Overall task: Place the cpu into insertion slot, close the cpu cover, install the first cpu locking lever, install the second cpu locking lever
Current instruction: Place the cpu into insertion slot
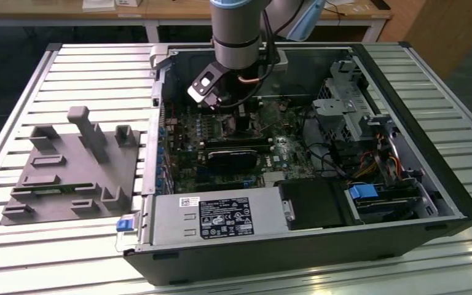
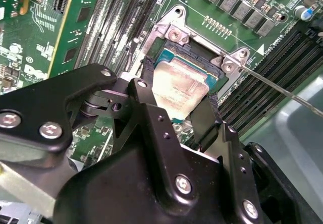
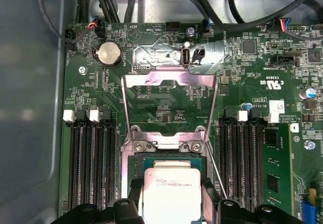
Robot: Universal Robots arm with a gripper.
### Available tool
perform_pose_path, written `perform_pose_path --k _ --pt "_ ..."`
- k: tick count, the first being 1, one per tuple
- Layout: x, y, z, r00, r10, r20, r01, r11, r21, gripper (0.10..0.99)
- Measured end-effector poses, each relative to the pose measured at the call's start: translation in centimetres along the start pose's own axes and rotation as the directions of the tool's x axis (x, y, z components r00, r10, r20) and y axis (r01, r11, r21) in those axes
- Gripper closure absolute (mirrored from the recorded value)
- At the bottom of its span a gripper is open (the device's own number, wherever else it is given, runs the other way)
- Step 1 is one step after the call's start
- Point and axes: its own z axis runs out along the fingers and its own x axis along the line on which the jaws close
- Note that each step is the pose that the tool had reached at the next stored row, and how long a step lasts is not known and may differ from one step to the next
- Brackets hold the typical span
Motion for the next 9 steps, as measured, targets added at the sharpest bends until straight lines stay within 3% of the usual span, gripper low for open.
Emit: perform_pose_path --k 9 --pt "0.07 -0.03 0.34 1.0 0.001 -0.0001 -0.001 1.0 0.0 0.549"
